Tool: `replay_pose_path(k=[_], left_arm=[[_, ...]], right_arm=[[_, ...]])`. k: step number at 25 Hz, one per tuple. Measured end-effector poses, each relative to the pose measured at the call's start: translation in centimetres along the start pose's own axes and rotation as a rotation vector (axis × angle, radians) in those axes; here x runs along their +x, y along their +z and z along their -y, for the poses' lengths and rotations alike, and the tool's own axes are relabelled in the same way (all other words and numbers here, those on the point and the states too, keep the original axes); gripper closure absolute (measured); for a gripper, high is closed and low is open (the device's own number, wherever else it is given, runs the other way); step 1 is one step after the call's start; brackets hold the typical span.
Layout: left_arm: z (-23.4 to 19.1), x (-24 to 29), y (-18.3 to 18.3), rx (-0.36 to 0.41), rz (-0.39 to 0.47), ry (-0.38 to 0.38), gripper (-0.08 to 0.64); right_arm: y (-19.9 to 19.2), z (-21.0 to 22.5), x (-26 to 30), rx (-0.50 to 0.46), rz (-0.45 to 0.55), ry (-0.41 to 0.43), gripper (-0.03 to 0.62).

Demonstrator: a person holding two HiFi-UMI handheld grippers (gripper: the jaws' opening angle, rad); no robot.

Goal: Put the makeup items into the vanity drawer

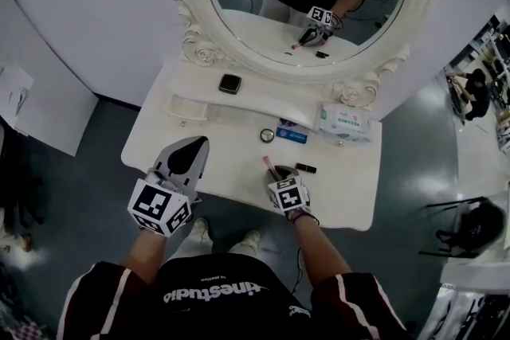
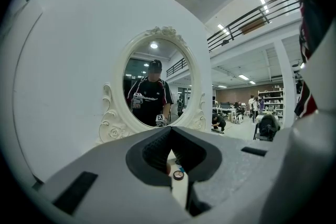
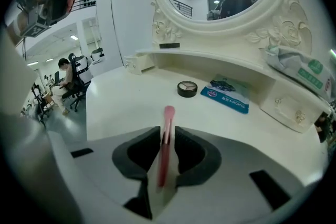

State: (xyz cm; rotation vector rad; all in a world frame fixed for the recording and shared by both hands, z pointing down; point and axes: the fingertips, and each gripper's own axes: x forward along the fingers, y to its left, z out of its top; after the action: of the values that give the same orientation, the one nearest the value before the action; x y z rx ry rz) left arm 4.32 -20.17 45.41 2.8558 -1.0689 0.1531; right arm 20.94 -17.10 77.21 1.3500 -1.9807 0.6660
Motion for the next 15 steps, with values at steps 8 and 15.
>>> replay_pose_path(k=[8,15], left_arm=[[-0.36,-0.2,0.11,-0.004,0.0,0.003,0.557],[-0.55,-0.53,0.31,-0.003,0.006,0.007,0.557]], right_arm=[[-0.24,0.18,0.43,0.014,-0.075,0.022,0.519],[-0.28,0.19,0.32,-0.024,-0.066,-0.024,0.543]])
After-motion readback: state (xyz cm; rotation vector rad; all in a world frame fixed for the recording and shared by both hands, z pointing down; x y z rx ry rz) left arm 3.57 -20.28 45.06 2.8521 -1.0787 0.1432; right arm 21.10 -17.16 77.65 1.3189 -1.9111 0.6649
